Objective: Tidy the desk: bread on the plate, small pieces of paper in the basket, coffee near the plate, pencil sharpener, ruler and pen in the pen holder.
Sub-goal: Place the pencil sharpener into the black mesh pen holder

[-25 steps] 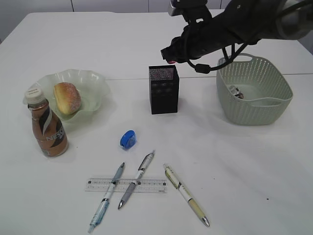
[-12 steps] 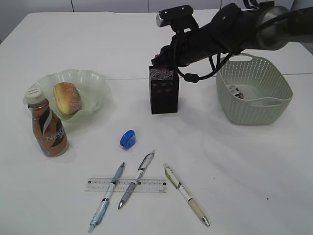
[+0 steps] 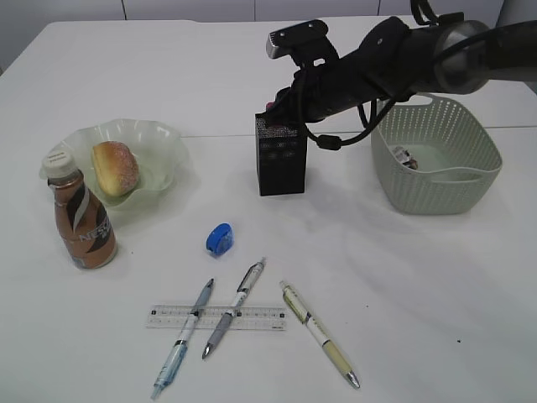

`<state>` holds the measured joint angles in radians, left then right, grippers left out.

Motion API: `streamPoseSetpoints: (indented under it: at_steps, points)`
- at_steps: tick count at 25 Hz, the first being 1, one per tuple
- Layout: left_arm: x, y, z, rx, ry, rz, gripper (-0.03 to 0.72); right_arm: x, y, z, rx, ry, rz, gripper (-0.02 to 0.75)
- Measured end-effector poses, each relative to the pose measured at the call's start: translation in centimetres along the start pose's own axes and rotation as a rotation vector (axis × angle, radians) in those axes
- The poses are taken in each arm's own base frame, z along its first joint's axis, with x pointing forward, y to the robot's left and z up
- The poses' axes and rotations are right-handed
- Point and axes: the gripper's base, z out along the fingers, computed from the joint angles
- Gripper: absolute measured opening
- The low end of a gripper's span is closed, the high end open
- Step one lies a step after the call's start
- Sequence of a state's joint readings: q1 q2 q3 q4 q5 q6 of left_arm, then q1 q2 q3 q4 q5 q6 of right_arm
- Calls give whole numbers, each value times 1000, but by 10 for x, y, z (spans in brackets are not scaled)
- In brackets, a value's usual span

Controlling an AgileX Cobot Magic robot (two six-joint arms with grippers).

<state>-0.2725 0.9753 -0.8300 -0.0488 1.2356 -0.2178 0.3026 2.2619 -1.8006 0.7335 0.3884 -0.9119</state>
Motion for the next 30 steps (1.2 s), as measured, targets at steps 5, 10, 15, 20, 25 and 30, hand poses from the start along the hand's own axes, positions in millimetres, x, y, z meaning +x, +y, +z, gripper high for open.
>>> streamPoseSetpoints:
  at_steps: [5,10,15,20,25,30]
  points:
    - [0,0,0,0,0,0,319,0,0,0,0,3,-9,208]
    - [0,0,0,0,0,0,319,1,1,0,-10,11,-10,257]
    - [0,0,0,0,0,0,319,1,1,0,-11,12,-10,347]
    - [0,0,0,0,0,0,319,4,5,0,-55,46,-8,364]
    - [0,0,0,0,0,0,319,-16,14,-21,-144,67,-2,364]
    - [0,0,0,0,0,0,319,-60,17,-65,-152,21,-40,363]
